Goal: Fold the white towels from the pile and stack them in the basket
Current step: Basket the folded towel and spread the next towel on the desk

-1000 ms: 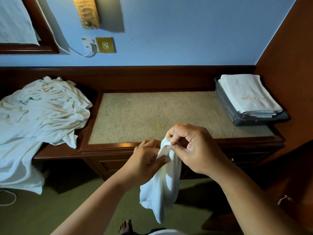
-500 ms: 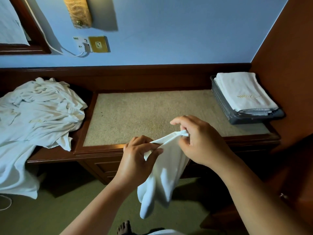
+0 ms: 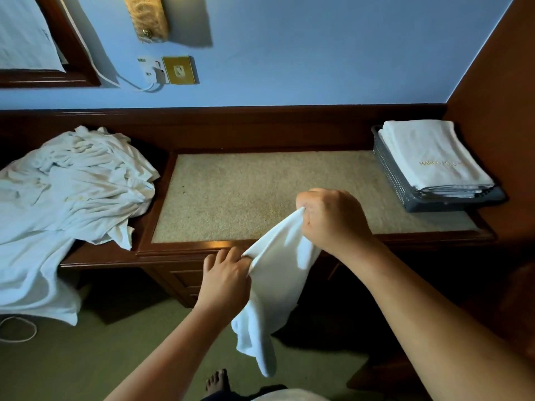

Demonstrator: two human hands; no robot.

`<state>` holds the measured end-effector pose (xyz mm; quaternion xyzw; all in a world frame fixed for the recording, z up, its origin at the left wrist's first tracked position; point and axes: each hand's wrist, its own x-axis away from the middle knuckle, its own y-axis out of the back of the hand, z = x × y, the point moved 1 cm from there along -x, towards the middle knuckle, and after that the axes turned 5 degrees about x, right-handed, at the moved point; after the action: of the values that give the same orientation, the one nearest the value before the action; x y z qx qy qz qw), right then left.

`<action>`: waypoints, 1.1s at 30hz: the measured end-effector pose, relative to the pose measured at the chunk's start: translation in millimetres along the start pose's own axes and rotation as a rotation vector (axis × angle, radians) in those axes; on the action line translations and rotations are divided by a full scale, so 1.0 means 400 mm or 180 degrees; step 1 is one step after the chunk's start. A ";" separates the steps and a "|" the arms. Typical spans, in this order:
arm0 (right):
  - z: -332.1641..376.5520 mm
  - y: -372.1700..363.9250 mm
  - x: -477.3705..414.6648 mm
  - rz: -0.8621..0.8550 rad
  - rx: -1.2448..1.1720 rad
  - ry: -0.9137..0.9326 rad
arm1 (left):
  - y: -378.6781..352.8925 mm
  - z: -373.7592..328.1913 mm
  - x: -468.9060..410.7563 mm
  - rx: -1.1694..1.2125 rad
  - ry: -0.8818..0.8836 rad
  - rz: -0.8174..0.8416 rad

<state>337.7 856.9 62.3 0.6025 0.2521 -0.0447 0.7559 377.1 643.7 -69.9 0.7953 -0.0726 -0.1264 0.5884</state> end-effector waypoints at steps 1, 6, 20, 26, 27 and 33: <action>-0.012 0.000 -0.008 0.0007 0.0039 -0.0083 | -0.023 0.030 0.009 -0.0237 0.0115 0.0112; -0.082 -0.013 -0.029 0.0102 0.0118 -0.0358 | -0.107 0.147 0.073 -0.0637 0.0811 0.0649; -0.070 -0.066 -0.035 0.0615 -0.0342 0.0129 | -0.057 0.267 0.067 0.0145 0.1309 0.0811; 0.034 -0.100 -0.016 0.0743 -0.0408 0.1341 | 0.061 -0.009 -0.016 0.2359 -0.0022 -0.0087; 0.037 -0.097 -0.020 0.0644 -0.0338 0.1438 | 0.070 -0.029 -0.026 0.2255 -0.0102 -0.0135; 0.026 -0.060 -0.034 0.0099 -0.0450 0.1389 | 0.090 -0.082 -0.070 0.2097 -0.0391 0.0091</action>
<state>320.4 837.4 48.4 0.5472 0.4028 0.1160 0.7244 360.8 670.6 -23.1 0.9326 -0.1560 -0.1355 0.2959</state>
